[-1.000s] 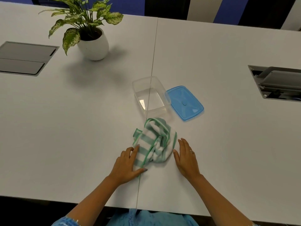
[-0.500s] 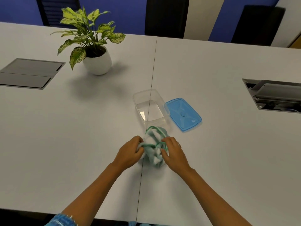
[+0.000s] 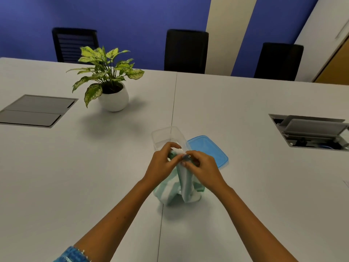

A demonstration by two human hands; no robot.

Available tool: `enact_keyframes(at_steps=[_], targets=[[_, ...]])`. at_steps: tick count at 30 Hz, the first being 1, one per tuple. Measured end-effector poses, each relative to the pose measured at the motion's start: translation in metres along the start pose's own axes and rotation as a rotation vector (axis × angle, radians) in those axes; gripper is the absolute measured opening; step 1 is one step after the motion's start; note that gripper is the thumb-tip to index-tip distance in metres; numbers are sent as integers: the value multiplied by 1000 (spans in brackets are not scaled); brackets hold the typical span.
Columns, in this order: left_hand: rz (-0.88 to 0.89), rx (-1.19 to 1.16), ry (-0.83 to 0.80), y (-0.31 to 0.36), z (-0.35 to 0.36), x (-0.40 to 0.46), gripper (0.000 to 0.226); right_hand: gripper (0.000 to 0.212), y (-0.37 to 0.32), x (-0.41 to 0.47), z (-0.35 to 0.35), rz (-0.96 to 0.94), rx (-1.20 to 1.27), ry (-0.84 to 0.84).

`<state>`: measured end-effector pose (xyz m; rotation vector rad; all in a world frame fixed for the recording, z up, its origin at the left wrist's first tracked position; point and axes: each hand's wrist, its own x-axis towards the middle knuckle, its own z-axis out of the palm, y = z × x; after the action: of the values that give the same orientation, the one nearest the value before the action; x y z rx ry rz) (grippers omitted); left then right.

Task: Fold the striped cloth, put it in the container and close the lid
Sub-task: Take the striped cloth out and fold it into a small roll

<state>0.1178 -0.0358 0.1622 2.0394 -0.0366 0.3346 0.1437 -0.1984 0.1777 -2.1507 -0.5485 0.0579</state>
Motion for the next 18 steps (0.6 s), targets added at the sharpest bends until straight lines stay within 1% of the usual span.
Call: enact_keyframes(at_steps=[2, 5, 7, 9, 11, 13, 14, 16, 18], targets=[[-14, -59, 18, 11, -4, 9, 21, 26, -8, 5, -9, -19, 10, 29], [-36, -143, -33, 31, -5, 22, 22, 22, -19, 13, -18, -33, -14, 36], [-66, -217, -71, 47, -7, 27, 32, 21, -26, 18, -24, -40, -33, 45], [-80, -272, -99, 60, -8, 30, 44, 26, -32, 23, -33, -55, -1, 79], [-84, -312, -132, 63, -8, 30, 50, 25, -38, 27, -42, -80, 22, 124], [-71, -303, -162, 60, -9, 30, 50, 20, -43, 31, -51, -111, 12, 177], [-62, -271, -169, 56, -9, 31, 47, 21, -45, 33, -55, -118, 9, 212], [-45, -192, -177, 47, -10, 32, 43, 33, -47, 37, -63, -128, 5, 285], [-46, -145, -190, 37, -12, 32, 43, 39, -50, 40, -73, -142, 0, 357]])
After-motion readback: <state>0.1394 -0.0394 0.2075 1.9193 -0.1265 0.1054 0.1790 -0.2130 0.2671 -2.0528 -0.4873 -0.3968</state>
